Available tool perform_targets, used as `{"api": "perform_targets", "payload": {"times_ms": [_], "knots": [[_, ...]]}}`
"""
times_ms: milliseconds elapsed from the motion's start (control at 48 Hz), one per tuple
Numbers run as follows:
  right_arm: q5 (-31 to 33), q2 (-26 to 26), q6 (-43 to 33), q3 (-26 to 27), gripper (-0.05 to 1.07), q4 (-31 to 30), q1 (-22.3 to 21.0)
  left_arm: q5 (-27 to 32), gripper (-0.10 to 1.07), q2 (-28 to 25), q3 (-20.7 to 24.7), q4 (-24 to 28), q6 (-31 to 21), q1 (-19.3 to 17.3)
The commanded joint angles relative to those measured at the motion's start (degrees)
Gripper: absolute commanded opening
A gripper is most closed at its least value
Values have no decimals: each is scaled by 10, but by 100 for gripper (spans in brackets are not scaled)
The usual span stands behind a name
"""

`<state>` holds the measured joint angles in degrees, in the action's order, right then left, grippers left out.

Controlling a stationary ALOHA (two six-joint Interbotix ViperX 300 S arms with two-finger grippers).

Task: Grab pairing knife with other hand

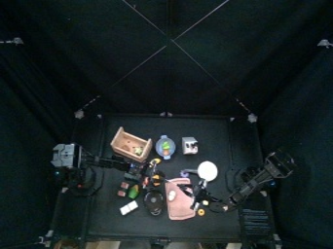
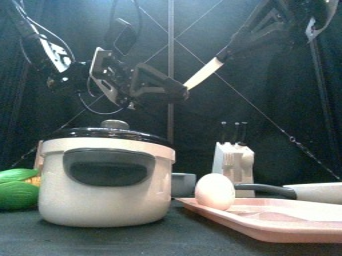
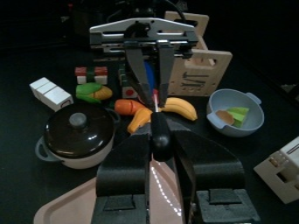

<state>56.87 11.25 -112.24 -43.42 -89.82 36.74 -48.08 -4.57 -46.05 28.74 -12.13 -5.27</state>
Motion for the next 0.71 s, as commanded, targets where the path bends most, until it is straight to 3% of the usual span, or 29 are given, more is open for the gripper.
{"api": "perform_targets", "payload": {"times_ms": [0, 292, 438, 688], "knots": [[1, 7, -3, 11, 47, -1, -4, -5, 57, 4, 11, -2, 1, -1], [-29, 2, -1, 13, 47, 41, -25, -5, 46, 11, 6, -1, 1, -1], [-83, 2, 4, 13, 47, 94, -52, -5, 46, 21, 2, -1, 1, -1], [-158, 4, 6, 9, 47, 133, -90, -5, 46, 23, -2, 13, 1, -1]]}}
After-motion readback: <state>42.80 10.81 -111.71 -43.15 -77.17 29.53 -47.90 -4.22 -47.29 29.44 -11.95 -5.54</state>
